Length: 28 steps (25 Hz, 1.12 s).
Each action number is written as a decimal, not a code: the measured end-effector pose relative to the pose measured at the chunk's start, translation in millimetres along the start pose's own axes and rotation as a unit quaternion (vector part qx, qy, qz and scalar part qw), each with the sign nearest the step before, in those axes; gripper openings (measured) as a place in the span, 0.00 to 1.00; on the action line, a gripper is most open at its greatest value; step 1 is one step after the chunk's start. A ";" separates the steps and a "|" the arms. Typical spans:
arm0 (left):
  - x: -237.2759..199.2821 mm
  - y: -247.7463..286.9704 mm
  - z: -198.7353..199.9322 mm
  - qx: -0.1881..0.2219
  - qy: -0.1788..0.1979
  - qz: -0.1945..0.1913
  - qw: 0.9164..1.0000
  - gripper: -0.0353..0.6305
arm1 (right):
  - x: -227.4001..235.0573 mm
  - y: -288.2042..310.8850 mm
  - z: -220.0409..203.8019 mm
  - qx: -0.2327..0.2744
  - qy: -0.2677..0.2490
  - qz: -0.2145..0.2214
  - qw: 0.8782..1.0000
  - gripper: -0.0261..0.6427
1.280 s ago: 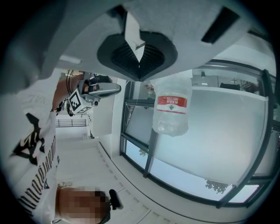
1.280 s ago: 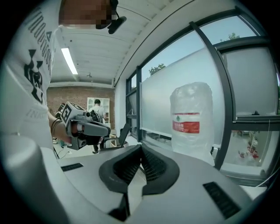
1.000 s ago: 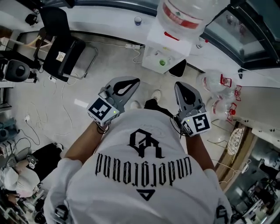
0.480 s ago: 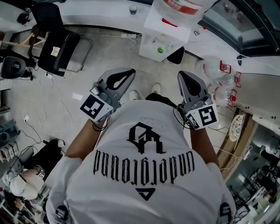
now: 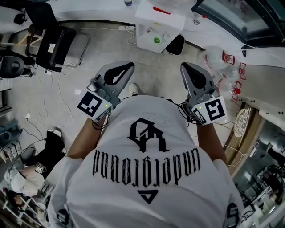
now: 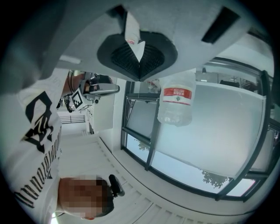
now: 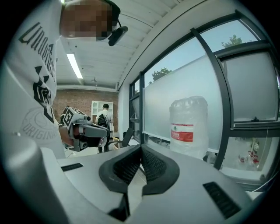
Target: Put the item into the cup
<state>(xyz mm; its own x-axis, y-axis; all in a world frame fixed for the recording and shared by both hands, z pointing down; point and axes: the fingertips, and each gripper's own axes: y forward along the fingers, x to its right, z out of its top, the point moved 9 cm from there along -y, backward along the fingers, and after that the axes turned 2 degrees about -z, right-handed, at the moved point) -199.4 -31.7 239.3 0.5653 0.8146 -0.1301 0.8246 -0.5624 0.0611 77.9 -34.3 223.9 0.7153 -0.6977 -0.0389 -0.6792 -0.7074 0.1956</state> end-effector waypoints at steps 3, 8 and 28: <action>26.4 14.9 -3.5 -0.002 -0.007 0.004 1.000 0.08 | 9.0 -25.7 -7.6 -0.002 0.004 0.009 1.000 0.06; 73.2 44.7 -9.7 -0.006 -0.011 0.010 1.000 0.07 | 31.0 -76.9 -24.2 -0.006 0.015 0.020 1.000 0.06; 217.2 75.0 -26.5 -0.030 -0.011 0.054 0.998 0.08 | 58.8 -205.3 -66.8 -0.008 0.031 0.069 0.997 0.06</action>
<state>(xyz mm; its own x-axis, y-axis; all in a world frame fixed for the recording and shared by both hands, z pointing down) -14.2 106.7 241.8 0.6503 0.7466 -0.1404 0.7596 -0.6363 0.1347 270.3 77.5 246.9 0.6239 -0.7799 0.0500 -0.7700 -0.6025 0.2101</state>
